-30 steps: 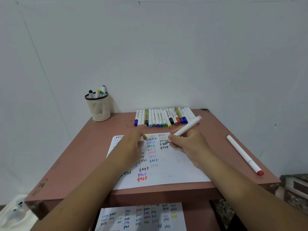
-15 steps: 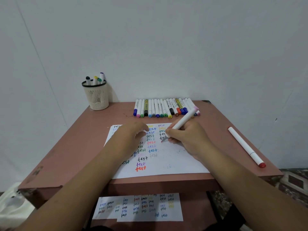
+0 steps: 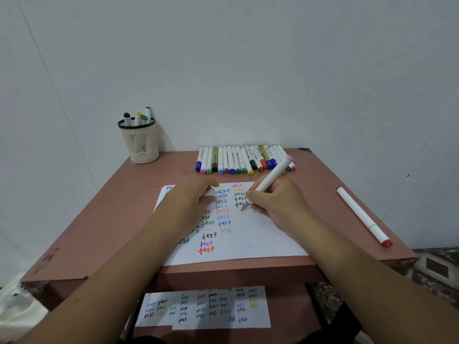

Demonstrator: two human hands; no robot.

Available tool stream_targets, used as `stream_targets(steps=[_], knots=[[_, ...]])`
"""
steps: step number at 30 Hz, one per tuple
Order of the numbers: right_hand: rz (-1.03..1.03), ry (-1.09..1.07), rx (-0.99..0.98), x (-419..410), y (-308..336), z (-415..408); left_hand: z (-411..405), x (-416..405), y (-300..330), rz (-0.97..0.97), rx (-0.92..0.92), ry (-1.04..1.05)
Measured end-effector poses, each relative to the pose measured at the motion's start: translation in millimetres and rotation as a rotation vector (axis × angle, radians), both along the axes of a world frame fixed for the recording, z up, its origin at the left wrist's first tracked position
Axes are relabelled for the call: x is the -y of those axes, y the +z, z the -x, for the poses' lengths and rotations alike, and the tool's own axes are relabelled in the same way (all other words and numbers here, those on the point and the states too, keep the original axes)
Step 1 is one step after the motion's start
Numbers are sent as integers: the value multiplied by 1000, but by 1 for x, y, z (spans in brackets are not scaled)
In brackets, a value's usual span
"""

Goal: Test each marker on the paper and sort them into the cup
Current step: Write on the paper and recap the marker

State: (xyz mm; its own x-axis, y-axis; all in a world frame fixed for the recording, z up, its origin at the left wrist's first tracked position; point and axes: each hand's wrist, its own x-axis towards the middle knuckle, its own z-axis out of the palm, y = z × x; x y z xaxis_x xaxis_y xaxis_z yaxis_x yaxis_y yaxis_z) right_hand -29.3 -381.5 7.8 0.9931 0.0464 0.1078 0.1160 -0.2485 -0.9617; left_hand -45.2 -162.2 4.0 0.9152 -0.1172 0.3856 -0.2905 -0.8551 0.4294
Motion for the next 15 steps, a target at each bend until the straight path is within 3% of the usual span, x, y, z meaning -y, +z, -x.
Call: stream_targets(steps=[15], knots=[[69, -72, 37, 3, -3, -3, 1, 3, 3, 33, -39, -5]])
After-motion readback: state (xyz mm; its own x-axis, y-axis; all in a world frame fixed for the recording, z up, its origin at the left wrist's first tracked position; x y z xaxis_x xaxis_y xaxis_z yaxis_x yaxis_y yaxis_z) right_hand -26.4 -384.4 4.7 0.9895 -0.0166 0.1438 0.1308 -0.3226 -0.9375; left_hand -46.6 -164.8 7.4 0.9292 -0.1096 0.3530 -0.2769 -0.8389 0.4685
